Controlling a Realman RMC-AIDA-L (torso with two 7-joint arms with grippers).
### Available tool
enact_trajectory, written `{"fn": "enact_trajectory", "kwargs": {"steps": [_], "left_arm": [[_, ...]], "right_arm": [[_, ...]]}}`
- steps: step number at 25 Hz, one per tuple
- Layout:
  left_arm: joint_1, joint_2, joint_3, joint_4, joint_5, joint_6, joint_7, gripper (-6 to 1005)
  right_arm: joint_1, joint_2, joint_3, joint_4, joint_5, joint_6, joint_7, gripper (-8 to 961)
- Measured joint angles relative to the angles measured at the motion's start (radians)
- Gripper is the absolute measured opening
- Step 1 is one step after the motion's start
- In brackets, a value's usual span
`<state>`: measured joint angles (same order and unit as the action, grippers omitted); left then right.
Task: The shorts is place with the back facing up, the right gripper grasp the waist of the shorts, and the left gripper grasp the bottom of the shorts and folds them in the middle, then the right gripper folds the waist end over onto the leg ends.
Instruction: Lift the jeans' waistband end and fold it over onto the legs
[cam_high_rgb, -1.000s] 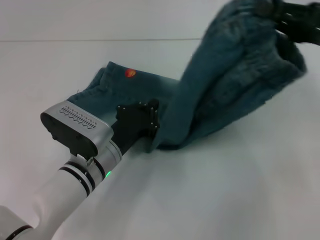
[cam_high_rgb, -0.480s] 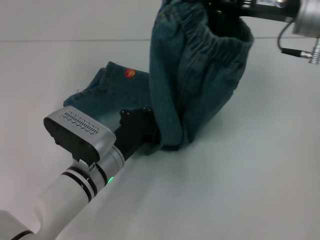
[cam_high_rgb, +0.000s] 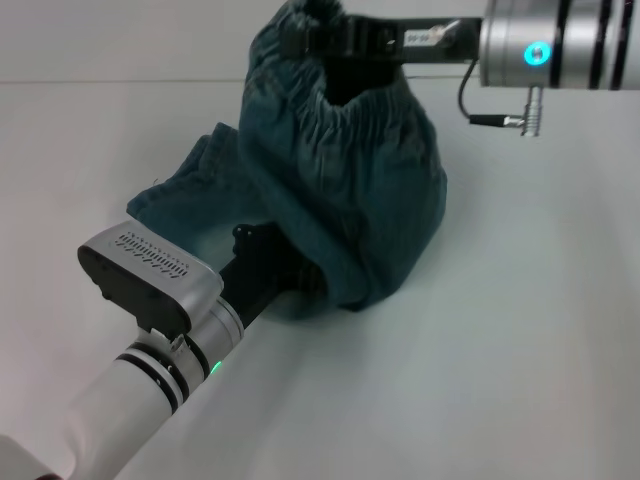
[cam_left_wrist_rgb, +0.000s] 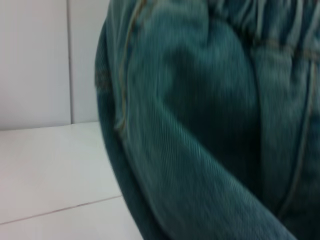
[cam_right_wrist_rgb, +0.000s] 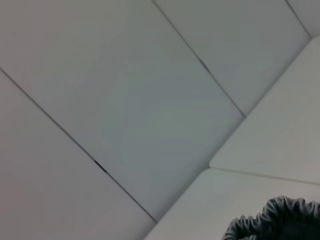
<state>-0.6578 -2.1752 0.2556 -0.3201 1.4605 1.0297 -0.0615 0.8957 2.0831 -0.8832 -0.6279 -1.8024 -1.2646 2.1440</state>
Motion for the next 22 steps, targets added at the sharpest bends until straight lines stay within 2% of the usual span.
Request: {"fn": "enact_trajectory", "kwargs": {"steps": [16, 22], "left_arm": [[0.015, 0.0, -0.003, -0.003, 0.002, 0.008, 0.0, 1], [0.045, 0.0, -0.01, -0.003, 0.003, 0.075, 0.0, 0]], "right_arm": [[0.099, 0.012, -0.123, 0.134, 0.005, 0.182, -0.077, 135], [0.12, 0.016, -0.165, 0.152, 0.007, 0.22, -0.083, 143]]}}
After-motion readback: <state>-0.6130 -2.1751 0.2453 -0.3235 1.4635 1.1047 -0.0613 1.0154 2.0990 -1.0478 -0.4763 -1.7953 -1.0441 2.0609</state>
